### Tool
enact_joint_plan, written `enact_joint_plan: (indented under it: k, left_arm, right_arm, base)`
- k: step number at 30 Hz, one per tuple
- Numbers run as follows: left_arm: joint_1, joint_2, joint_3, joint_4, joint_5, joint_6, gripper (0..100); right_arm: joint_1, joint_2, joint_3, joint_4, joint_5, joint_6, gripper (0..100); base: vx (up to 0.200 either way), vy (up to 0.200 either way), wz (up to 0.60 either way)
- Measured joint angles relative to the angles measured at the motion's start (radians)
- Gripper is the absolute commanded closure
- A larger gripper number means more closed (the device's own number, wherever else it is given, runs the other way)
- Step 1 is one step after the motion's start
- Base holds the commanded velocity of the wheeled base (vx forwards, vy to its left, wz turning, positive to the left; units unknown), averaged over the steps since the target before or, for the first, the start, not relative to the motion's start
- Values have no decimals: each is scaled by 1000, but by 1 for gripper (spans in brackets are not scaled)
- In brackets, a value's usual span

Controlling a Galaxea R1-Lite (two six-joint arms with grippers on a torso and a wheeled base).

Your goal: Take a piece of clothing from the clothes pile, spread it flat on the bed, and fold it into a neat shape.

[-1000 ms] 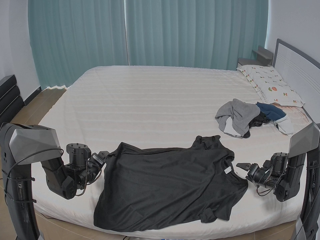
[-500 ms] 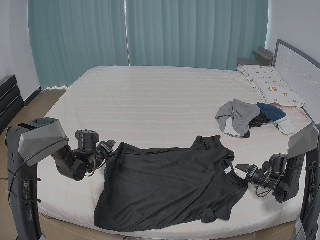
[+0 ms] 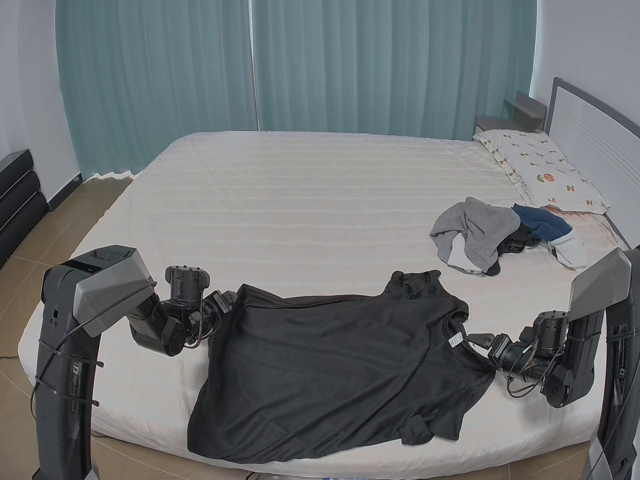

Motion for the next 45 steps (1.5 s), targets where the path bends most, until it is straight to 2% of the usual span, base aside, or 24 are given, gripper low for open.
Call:
enact_joint_plan:
  k: [3, 4, 15, 19, 27, 32, 43, 44, 45]
  left_arm:
    - [-1, 13, -11, -9, 0, 0, 0]
    - [-1, 16, -18, -11, -1, 0, 100]
    - [4, 46, -73, -13, 13, -1, 100]
    - [14, 55, -111, -14, 58, -21, 100]
    - [59, 87, -272, -76, 155, -133, 100]
    - [89, 117, -320, -155, 164, -139, 100]
    - [97, 163, -332, -157, 164, -117, 100]
    - [97, 164, -331, -157, 164, -117, 0]
    - [97, 164, -329, -156, 163, -117, 0]
  right_arm:
    - [1, 2, 0, 0, 0, 0, 0]
    - [2, 3, 0, 0, 0, 0, 0]
    - [4, 6, -1, 0, 0, 0, 0]
    - [4, 6, -1, 0, 0, 0, 0]
    - [5, 6, -1, 0, 0, 0, 0]
    - [10, 7, -1, 0, -8, 0, 0]
    - [12, 8, -1, 0, -11, 0, 0]
    - [12, 8, -1, 0, -11, 0, 0]
    - [12, 8, -1, 0, -11, 0, 0]
  base:
    - [0, 0, 0]
    - [0, 0, 0]
    - [0, 0, 0]
    - [0, 0, 0]
    - [0, 0, 0]
    - [0, 0, 0]
    - [0, 0, 0]
    - [0, 0, 0]
    - [0, 0, 0]
